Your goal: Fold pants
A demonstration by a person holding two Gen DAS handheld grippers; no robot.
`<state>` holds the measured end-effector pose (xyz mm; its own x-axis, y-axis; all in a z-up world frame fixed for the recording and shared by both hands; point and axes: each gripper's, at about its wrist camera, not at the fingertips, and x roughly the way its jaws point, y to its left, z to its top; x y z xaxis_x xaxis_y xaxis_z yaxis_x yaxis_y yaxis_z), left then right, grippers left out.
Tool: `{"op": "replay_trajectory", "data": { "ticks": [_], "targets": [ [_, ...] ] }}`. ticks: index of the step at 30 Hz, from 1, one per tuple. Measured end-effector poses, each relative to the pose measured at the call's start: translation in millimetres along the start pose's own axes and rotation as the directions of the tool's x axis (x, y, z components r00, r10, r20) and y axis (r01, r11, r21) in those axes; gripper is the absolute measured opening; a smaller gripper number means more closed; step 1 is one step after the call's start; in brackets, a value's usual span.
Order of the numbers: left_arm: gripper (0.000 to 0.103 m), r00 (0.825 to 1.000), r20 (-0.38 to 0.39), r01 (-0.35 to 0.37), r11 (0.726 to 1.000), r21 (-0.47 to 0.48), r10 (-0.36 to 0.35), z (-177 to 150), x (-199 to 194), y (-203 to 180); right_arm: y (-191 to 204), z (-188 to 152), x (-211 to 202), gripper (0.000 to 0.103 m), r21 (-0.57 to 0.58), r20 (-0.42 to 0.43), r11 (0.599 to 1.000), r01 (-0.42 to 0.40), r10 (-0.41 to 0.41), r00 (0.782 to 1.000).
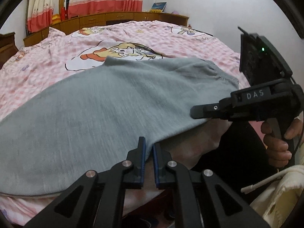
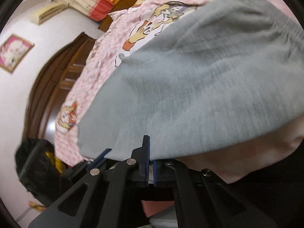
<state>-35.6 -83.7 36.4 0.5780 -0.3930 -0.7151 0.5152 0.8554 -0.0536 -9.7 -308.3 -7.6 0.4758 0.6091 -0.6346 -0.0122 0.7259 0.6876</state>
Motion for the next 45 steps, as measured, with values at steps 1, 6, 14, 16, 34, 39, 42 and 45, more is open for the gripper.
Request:
{"op": "replay_trajectory", "data": {
  "ticks": [1,6,14,16,34,39,42,45],
  "targets": [
    [0.007,1.000,-0.005,0.001,1.000,0.005,-0.001,-1.3,-0.2,-0.6,0.8,-0.5,0.8,0.003,-0.010,-0.002,1.000,0.012,-0.012,1.000],
    [0.008,0.998,-0.061,0.024,0.999,-0.024,-0.026,-6.4,5.9,5.3,-13.6,-0.6,16.9,0.004,0.019,-0.053,0.999,0.034,-0.033,0.998],
    [0.041,1.000,0.012,0.022,0.996,-0.088,-0.021,5.4,-27.2,20.6,-28.9,-1.9,-58.5,0.035,-0.048,0.040,0.989,0.137,-0.135,0.990],
    [0.051,1.000,0.025,-0.005,0.994,-0.108,0.008,12.3,-27.6,24.8,-42.5,2.8,-83.9,0.053,0.037,0.142,0.984,0.173,-0.177,0.974],
    [0.055,0.975,-0.136,-0.206,0.953,-0.221,0.179,22.5,36.8,44.9,-102.6,44.3,-88.0,0.020,0.178,0.286,0.958,0.223,-0.267,0.920],
    [0.056,0.977,-0.141,-0.191,0.958,-0.213,0.163,37.1,28.7,45.9,-90.7,46.2,-107.0,0.029,0.105,0.255,0.947,0.303,-0.320,0.913],
    [0.060,0.980,-0.106,-0.189,0.959,-0.212,0.170,56.2,23.1,48.9,-63.8,55.8,-123.5,0.029,0.034,0.326,0.894,0.447,-0.433,0.840],
    [0.064,0.984,-0.086,-0.172,0.957,-0.232,0.155,80.0,28.6,53.0,-36.7,71.6,-121.8,0.029,-0.072,0.337,0.874,0.480,-0.432,0.837]
  ]
}}
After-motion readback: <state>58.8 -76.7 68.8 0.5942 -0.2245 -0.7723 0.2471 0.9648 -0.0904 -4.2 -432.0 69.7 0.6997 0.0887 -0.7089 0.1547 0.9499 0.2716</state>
